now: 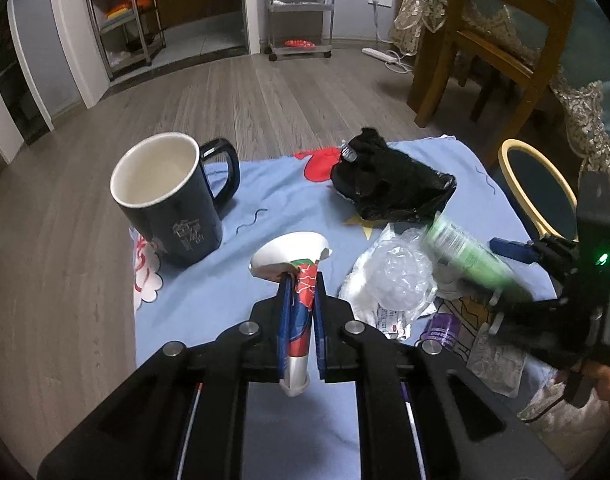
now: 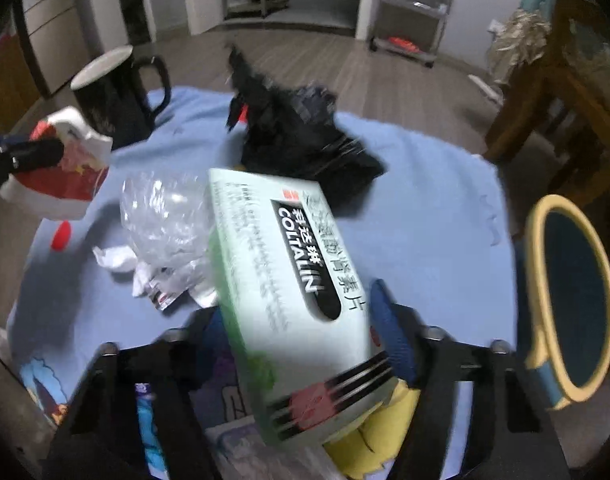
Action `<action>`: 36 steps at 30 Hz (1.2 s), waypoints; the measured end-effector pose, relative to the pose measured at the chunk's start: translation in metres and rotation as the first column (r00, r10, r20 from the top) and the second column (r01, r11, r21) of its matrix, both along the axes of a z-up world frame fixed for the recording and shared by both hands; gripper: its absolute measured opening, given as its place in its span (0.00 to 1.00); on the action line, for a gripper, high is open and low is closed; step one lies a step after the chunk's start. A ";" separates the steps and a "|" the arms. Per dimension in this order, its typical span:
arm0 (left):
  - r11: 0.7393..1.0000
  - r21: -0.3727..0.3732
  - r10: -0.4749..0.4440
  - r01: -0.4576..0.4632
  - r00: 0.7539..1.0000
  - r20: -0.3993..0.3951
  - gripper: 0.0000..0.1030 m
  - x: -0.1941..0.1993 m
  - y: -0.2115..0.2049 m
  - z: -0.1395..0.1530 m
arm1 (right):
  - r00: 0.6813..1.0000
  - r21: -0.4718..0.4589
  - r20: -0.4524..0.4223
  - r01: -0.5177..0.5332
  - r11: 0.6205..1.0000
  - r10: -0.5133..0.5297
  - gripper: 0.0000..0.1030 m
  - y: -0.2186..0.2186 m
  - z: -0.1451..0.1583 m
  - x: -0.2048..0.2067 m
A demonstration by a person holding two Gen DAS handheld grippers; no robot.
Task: Collect trash
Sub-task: 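Carry the wrapper and white-and-green medicine box over the bin and open both tools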
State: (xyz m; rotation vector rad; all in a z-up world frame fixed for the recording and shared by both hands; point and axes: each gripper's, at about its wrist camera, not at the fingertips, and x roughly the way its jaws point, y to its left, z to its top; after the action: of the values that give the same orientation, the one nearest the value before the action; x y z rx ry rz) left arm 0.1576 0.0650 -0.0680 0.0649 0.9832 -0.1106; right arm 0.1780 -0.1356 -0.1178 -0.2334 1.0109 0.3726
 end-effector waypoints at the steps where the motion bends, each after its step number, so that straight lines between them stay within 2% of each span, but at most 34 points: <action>1: 1.000 0.007 -0.006 0.006 1.000 0.011 0.09 -0.002 -0.002 0.004 | 1.000 -0.012 -0.005 0.026 1.000 -0.026 0.20 -0.006 0.006 0.000; 6: 0.999 0.023 -0.037 0.036 0.997 0.068 0.09 -0.014 -0.012 0.028 | 0.996 0.024 0.008 0.085 0.996 -0.085 0.19 -0.031 0.033 -0.005; 11: 0.997 0.030 -0.078 0.074 0.988 0.135 0.09 -0.027 -0.028 0.060 | 0.990 0.069 0.041 0.131 0.989 -0.134 0.19 -0.054 0.077 -0.013; 17: 0.989 0.005 -0.146 0.149 0.962 0.232 0.09 -0.041 -0.061 0.105 | 0.979 0.130 0.078 0.178 0.975 -0.189 0.19 -0.103 0.134 -0.026; 21: 0.976 -0.012 -0.206 0.217 0.942 0.264 0.09 -0.046 -0.093 0.124 | 0.969 0.139 0.094 0.217 0.966 -0.231 0.19 -0.142 0.153 -0.035; 25: 0.959 0.003 -0.272 0.282 0.925 0.266 0.09 -0.045 -0.129 0.127 | 0.948 0.145 0.111 0.282 0.948 -0.299 0.19 -0.182 0.154 -0.041; 28: 0.947 -0.001 -0.312 0.322 0.917 0.251 0.09 -0.039 -0.155 0.122 | 0.927 0.194 0.078 0.347 0.918 -0.367 0.19 -0.208 0.142 -0.039; 32: 0.930 -0.016 -0.354 0.368 0.905 0.236 0.09 -0.032 -0.187 0.114 | 0.906 0.208 0.056 0.400 0.892 -0.419 0.19 -0.236 0.131 -0.029; 35: 0.914 -0.020 -0.392 0.405 0.895 0.213 0.09 -0.026 -0.211 0.105 | 0.881 0.269 -0.013 0.459 0.847 -0.473 0.19 -0.263 0.117 -0.017; 36: 0.909 -0.016 -0.404 0.416 0.891 0.207 0.09 -0.024 -0.219 0.101 | 0.862 0.289 -0.052 0.496 0.819 -0.503 0.19 -0.277 0.108 -0.012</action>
State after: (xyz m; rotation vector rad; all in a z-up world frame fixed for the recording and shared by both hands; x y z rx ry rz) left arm 0.1335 -0.1543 0.0333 0.2254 0.7524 -0.5154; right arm 0.1663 -0.4126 -0.0094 0.2992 0.9365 0.0317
